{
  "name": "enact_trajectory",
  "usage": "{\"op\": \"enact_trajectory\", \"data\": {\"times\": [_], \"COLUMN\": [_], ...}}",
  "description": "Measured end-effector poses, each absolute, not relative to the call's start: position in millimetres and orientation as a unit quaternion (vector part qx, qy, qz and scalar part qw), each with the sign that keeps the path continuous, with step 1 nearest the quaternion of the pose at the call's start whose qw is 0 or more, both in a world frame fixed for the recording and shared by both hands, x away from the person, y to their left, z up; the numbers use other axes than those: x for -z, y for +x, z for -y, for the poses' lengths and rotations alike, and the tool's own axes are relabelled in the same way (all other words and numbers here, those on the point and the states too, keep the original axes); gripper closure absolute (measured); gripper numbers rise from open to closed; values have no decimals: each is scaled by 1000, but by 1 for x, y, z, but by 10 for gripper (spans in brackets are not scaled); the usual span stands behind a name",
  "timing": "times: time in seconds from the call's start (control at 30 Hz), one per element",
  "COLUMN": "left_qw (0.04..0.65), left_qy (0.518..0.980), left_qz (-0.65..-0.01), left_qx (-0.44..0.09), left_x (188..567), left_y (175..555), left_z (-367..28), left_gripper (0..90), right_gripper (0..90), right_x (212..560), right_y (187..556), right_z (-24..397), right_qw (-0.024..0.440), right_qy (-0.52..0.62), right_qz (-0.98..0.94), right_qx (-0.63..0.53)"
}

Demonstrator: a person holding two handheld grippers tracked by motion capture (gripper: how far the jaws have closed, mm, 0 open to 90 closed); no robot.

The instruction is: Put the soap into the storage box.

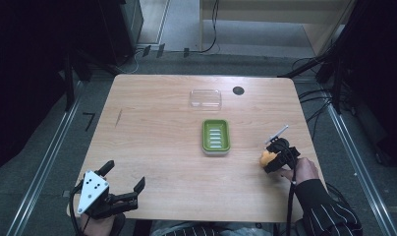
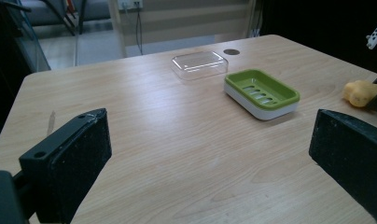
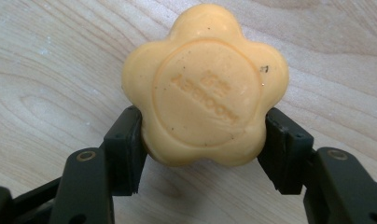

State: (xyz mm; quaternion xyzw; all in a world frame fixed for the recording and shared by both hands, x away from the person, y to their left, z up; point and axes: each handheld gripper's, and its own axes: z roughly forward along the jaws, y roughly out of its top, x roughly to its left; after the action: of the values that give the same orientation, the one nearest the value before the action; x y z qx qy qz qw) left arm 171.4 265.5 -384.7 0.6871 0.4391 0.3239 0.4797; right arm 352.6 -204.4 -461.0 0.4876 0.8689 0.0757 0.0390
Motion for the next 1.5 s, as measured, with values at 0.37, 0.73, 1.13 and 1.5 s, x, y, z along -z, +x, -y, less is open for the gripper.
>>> {"op": "enact_trajectory", "data": {"times": [0.37, 0.73, 1.13, 1.5], "left_qw": [479, 479, 479, 479], "left_qy": [688, 687, 689, 688], "left_qz": [-439, -440, -438, -438], "left_qx": [-324, -324, -323, -323], "left_x": [385, 385, 385, 385], "left_y": [172, 172, 174, 173], "left_z": [-266, -265, -264, -264], "left_gripper": [0, 0, 0, 0], "right_gripper": [402, 402, 402, 402], "right_x": [457, 448, 441, 436], "right_y": [352, 351, 355, 359], "right_z": [202, 195, 187, 178], "right_qw": [48, 66, 77, 85], "right_qy": [476, 464, 451, 436], "right_qz": [-874, -876, -880, -886], "right_qx": [-89, -112, -128, -137]}}
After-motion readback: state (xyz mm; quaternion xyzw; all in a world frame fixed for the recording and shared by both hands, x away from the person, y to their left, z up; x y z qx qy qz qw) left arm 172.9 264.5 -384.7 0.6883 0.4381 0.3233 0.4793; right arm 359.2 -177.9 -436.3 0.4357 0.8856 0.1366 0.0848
